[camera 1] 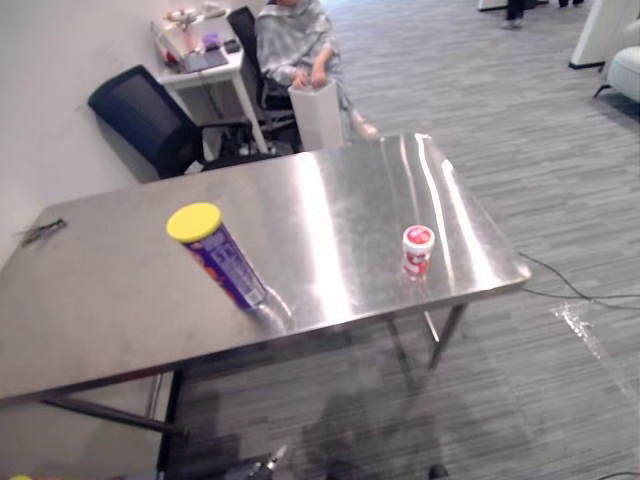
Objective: Put the gum and the chips on the shelf.
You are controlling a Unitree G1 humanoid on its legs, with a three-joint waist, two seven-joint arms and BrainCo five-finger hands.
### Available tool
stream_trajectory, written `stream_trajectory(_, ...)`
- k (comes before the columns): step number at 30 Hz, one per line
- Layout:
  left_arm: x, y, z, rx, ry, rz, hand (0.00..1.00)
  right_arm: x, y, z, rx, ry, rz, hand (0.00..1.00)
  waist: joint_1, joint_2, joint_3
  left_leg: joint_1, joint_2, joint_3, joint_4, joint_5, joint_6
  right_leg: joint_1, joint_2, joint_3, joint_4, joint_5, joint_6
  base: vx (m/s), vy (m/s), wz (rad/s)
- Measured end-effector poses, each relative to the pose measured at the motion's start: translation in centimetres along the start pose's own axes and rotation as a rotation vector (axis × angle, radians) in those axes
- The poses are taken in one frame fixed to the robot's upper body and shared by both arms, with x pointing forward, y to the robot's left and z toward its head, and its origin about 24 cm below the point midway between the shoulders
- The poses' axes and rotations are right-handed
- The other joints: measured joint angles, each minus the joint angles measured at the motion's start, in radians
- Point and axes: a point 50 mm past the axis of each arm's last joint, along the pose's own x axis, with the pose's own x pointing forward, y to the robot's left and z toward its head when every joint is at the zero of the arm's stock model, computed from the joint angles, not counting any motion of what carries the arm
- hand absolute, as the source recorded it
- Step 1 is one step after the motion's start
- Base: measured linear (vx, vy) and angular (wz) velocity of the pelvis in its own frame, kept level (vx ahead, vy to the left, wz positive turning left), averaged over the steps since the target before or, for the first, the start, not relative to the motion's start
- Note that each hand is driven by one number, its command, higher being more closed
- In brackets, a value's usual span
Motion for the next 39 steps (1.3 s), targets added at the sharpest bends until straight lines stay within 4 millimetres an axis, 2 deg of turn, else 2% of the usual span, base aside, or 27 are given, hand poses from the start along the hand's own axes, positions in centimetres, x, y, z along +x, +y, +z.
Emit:
stream_trajectory(1, 0.0, 0.1, -0.1, -0.003, -0.001, 0.003, 0.0, 0.1, 0.8, 1.4, -0.01, -0.065, 0.025, 0.0, 0.0, -0.001, -0.004, -0.001, 0.0, 0.003, 0.0, 0.0, 0.0, -0.003, 0.0, 0.0, 0.0, 0.0, 0.0, -0.01, -0.003, -0.1)
stream_trajectory(2, -0.1, 0.3, -0.1, -0.006, -0.005, 0.008, 0.0, 0.0, 2.5, 4.4, -0.03, -0.216, 0.077, 0.0, 0.0, -0.009, -0.011, -0.004, 0.0, 0.002, 0.0, -0.002, -0.002, -0.004, 0.0, -0.001, 0.0, 0.0, -0.001, 0.0, 0.0, 0.0)
stream_trajectory(4, -0.2, 0.5, -0.2, -0.008, -0.004, 0.012, 0.0, -0.5, 4.1, 6.5, -0.055, -0.332, 0.119, 0.0, 0.0, -0.017, -0.03, -0.017, 0.001, 0.0, 0.0, -0.003, -0.003, -0.016, 0.001, -0.004, 0.0, 0.001, -0.002, 0.03, -0.021, 0.03)
stream_trajectory(5, -0.2, 0.5, -0.2, -0.007, -0.008, 0.012, 0.0, -1.3, 6.1, 8.1, -0.096, -0.427, 0.178, 0.0, 0.001, -0.022, -0.036, -0.017, 0.002, 0.0, 0.001, 0.0, 0.001, -0.016, 0.002, -0.004, 0.0, 0.005, 0.002, 0.06, -0.027, 0.01)
stream_trajectory(7, -0.2, 0.5, -0.3, -0.003, -0.006, 0.009, 0.0, -2.4, 8.1, 9.3, -0.129, -0.508, 0.257, 0.0, 0.002, -0.023, -0.045, -0.017, 0.002, 0.002, 0.002, 0.0, 0.001, -0.015, 0.002, -0.004, 0.0, 0.013, 0.008, 0.08, -0.026, -0.02)
stream_trajectory(9, -0.2, 0.4, -0.2, 0.0, -0.008, -0.001, 0.0, -4.5, 11.2, 10.6, -0.196, -0.623, 0.401, 0.0, 0.003, -0.023, -0.047, -0.017, 0.003, 0.002, 0.006, -0.003, -0.001, -0.015, 0.004, -0.005, -0.001, 0.015, 0.009, 0.08, -0.022, -0.02)
stream_trajectory(10, -0.2, 0.4, -0.2, 0.0, -0.008, -0.003, 0.0, -5.2, 11.9, 10.8, -0.204, -0.647, 0.441, 0.0, 0.004, -0.023, -0.047, -0.017, 0.004, 0.002, 0.006, -0.003, -0.001, -0.016, 0.004, -0.006, -0.001, 0.015, 0.009, 0.05, -0.032, -0.02)
stream_trajectory(11, -0.2, 0.3, -0.1, 0.002, -0.011, -0.011, 0.0, -6.7, 13.4, 11.1, -0.231, -0.699, 0.537, 0.0, 0.005, -0.023, -0.046, -0.017, 0.006, 0.002, 0.007, -0.004, -0.003, -0.016, 0.006, -0.007, -0.001, 0.016, 0.009, 0.0, 0.0, 0.0)
stream_trajectory(13, -0.2, 0.2, 0.0, 0.012, -0.019, -0.023, 0.0, -9.0, 15.2, 11.4, -0.288, -0.767, 0.714, 0.0, 0.008, -0.023, -0.046, -0.017, 0.011, 0.002, 0.007, -0.007, -0.006, -0.016, 0.011, -0.009, -0.001, 0.021, 0.009, 0.03, -0.041, -0.03)
stream_trajectory(14, -0.2, 0.1, 0.1, 0.014, -0.025, -0.031, 0.0, -10.3, 15.9, 11.2, -0.318, -0.799, 0.822, 0.0, 0.012, -0.024, -0.048, -0.016, 0.015, 0.002, 0.007, -0.007, -0.007, -0.016, 0.016, -0.013, -0.001, 0.026, 0.01, 0.01, -0.039, -0.02)
stream_trajectory(17, -0.1, -0.2, 0.3, 0.038, -0.034, -0.062, 0.0, -11.6, 16.9, 10.4, -0.363, -0.798, 0.975, 0.0, 0.027, -0.032, -0.053, -0.017, 0.014, 0.0, 0.007, -0.007, -0.007, -0.015, 0.014, -0.016, -0.001, 0.026, 0.011, 0.0, -0.012, 0.0)
stream_trajectory(20, -0.1, -0.2, 0.4, 0.045, -0.038, -0.075, 0.0, -13.0, 18.0, 9.6, -0.388, -0.786, 1.11, 0.0, 0.028, -0.039, -0.054, -0.017, 0.01, -0.009, 0.007, -0.004, -0.003, -0.014, 0.009, -0.024, -0.001, 0.026, 0.011, -0.05, -0.015, 0.05)
stream_trajectory(26, -0.1, -0.5, 0.6, 0.086, -0.044, -0.093, 0.0, -15.4, 19.3, 8.5, -0.359, -0.762, 1.274, 0.0, 0.032, -0.037, -0.056, -0.028, 0.0, -0.043, 0.002, 0.008, 0.008, -0.007, -0.003, -0.061, -0.003, 0.025, 0.012, -0.06, -0.017, 0.15)
stream_trajectory(31, -0.1, -0.6, 0.7, 0.096, -0.046, -0.097, 0.0, -15.9, 20.0, 7.5, -0.359, -0.73, 1.314, 0.0, 0.036, -0.036, -0.056, -0.03, -0.001, -0.06, 0.0, 0.015, 0.012, 0.002, -0.004, -0.079, -0.006, 0.025, 0.012, -0.03, -0.016, 0.12)
stream_trajectory(36, 0.0, -0.8, 1.0, 0.12, -0.052, -0.099, 0.0, -14.5, 20.9, 4.1, -0.288, -0.515, 1.26, 0.0, 0.053, -0.036, -0.056, -0.034, -0.001, -0.075, 0.0, 0.017, 0.012, 0.013, -0.003, -0.093, -0.017, 0.027, 0.014, -0.01, -0.02, 0.08)
stream_trajectory(39, 0.0, -0.9, 1.1, 0.121, -0.058, -0.094, 0.0, -14.2, 21.5, 3.1, -0.218, -0.428, 1.226, 0.0, 0.058, -0.035, -0.055, -0.034, -0.001, -0.078, 0.0, 0.017, 0.012, 0.017, -0.002, -0.098, -0.021, 0.027, 0.014, 0.01, -0.02, 0.06)
